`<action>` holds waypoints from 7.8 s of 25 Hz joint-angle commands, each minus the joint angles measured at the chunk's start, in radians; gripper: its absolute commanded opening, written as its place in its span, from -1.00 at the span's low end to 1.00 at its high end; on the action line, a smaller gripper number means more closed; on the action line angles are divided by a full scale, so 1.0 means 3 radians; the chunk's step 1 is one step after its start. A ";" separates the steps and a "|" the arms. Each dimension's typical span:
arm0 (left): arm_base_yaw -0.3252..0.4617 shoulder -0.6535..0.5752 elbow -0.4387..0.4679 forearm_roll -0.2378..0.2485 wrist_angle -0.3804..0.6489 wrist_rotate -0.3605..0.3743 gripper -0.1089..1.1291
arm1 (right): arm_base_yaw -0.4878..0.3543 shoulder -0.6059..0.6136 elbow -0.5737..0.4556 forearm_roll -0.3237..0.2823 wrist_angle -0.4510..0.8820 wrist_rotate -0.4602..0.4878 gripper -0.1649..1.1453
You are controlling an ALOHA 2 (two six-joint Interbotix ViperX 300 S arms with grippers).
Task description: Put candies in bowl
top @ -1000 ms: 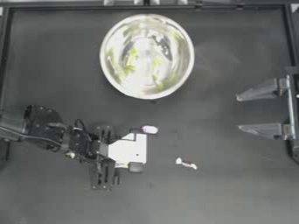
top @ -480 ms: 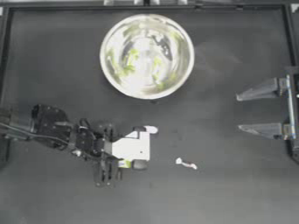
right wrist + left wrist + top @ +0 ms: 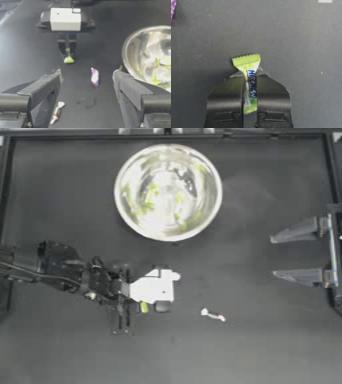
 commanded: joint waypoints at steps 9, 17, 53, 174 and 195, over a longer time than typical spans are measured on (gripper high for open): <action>0.0225 -0.1125 -0.0036 0.0348 -0.0036 0.0138 -0.31 | 0.0005 0.0010 -0.0020 0.0010 -0.0097 0.0000 0.68; 0.0874 -0.1314 -0.0036 0.0813 -0.0522 0.0245 -0.33 | 0.0005 0.0010 -0.0005 0.0015 -0.0159 0.0005 0.68; 0.1933 -0.0179 -0.0614 0.0823 -0.1181 0.0701 0.73 | 0.0005 0.0015 0.0046 0.0015 -0.0256 0.0005 0.68; 0.0491 -0.3170 0.1907 -0.0077 -0.1621 0.0624 0.77 | 0.0828 0.3400 -0.2204 -0.0481 0.1820 0.1468 -0.25; 0.0491 -0.3160 0.1943 -0.0159 -0.1677 0.0619 0.77 | -0.0818 0.2429 -0.1667 -0.1739 -0.0046 0.1462 -0.26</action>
